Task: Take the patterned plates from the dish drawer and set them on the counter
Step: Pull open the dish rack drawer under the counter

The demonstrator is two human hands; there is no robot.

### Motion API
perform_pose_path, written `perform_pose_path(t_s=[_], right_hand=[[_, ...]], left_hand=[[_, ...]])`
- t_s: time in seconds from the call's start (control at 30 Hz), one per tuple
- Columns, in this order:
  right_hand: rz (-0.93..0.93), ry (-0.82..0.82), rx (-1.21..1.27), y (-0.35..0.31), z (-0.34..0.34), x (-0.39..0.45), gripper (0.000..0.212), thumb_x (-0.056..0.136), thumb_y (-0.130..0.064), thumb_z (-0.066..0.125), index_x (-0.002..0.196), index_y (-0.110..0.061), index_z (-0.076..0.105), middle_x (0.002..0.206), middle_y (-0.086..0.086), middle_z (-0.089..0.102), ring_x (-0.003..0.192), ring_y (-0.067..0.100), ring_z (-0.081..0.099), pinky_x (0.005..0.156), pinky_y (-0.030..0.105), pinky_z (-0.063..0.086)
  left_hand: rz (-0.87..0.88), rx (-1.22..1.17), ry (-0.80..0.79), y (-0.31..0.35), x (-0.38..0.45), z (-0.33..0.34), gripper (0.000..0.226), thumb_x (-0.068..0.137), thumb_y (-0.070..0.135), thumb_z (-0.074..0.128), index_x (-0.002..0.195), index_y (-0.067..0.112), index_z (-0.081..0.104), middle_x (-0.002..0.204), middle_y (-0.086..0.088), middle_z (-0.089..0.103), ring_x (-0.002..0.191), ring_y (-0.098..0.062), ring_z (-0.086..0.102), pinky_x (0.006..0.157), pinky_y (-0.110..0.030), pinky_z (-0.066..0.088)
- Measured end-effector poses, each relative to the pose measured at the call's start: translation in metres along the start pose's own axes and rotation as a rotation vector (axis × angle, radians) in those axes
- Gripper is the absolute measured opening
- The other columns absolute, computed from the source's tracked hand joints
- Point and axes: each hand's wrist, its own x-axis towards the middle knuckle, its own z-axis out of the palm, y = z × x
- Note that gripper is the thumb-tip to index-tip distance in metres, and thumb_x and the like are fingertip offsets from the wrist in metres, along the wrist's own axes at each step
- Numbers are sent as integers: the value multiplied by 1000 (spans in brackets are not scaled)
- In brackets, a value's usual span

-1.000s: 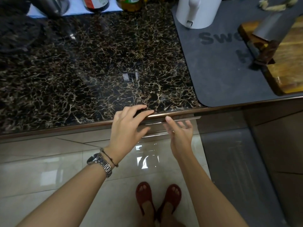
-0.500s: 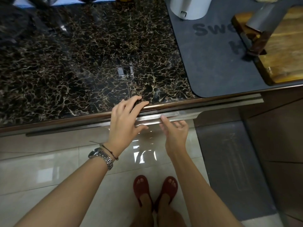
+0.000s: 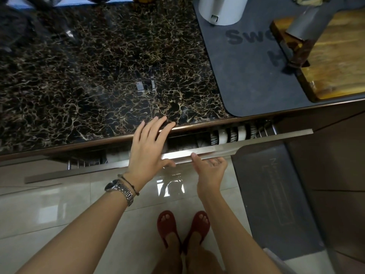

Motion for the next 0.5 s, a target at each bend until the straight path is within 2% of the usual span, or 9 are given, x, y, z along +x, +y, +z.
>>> perform_pose_path(t_s=[0.07, 0.13, 0.17, 0.2, 0.27, 0.3, 0.37, 0.4, 0.5], right_hand=[[21, 30, 3, 8, -7, -2, 66, 72, -8, 79, 121, -25, 38, 107, -5, 57, 101, 14, 60, 88, 29, 55], [110, 48, 122, 14, -14, -5, 31, 87, -12, 64, 111, -23, 47, 92, -8, 70, 90, 8, 64, 75, 19, 59], [128, 70, 148, 15, -17, -8, 28, 90, -12, 61, 111, -25, 48, 90, -7, 72, 87, 10, 67, 72, 18, 59], [97, 90, 135, 15, -18, -12, 43, 86, -9, 65, 120, -23, 43, 95, -5, 70, 89, 13, 68, 75, 22, 60], [-30, 126, 43, 14, -22, -20, 87, 71, 1, 78, 135, -31, 29, 110, 0, 56, 95, 19, 67, 83, 32, 57], [-52, 137, 47, 14, -24, -25, 98, 68, 3, 80, 137, -36, 23, 111, 1, 52, 95, 19, 67, 80, 31, 56], [-105, 151, 47, 10, -25, -39, 108, 64, 3, 82, 140, -38, 17, 117, 3, 47, 99, 16, 63, 75, 23, 52], [-177, 175, -48, 9, -26, -44, 112, 61, 1, 85, 142, -36, 16, 125, 5, 41, 105, 15, 57, 80, 23, 50], [-458, 258, -590, 4, -37, -48, 101, 54, -26, 90, 138, -24, 34, 139, 10, 27, 122, 21, 34, 99, 36, 36]], left_hand=[[5, 27, -37, 1, -4, 0, 124, 44, 63, 78, 145, 20, 19, 153, -9, 28, 142, -25, 19, 117, -41, -2], [-6, 39, -55, 4, -8, 0, 133, 41, 70, 74, 147, 20, 11, 155, -9, 21, 144, -26, 14, 116, -43, -5], [-21, 35, -56, 5, -11, 1, 136, 40, 71, 73, 148, 20, 9, 156, -10, 19, 144, -26, 11, 116, -43, -5], [-37, 24, -52, 7, -14, 1, 137, 39, 72, 73, 148, 20, 8, 156, -11, 16, 144, -27, 9, 117, -43, -5], [-63, -10, -40, 10, -23, 3, 136, 40, 71, 73, 148, 21, 8, 157, -12, 12, 145, -27, 5, 117, -42, -6], [-67, -28, -34, 11, -29, 5, 131, 43, 69, 73, 147, 21, 9, 157, -12, 12, 145, -27, 4, 117, -41, -5], [-48, -72, -16, 15, -42, 8, 115, 49, 62, 74, 144, 22, 23, 152, -12, 24, 143, -26, 13, 116, -37, -1], [-30, -108, -6, 17, -48, 10, 103, 52, 58, 76, 139, 22, 34, 146, -10, 36, 138, -25, 24, 114, -33, 5], [-19, -237, -22, 21, -62, 14, 64, 60, 47, 77, 115, 21, 56, 111, -2, 61, 106, -24, 54, 93, -30, 32]])
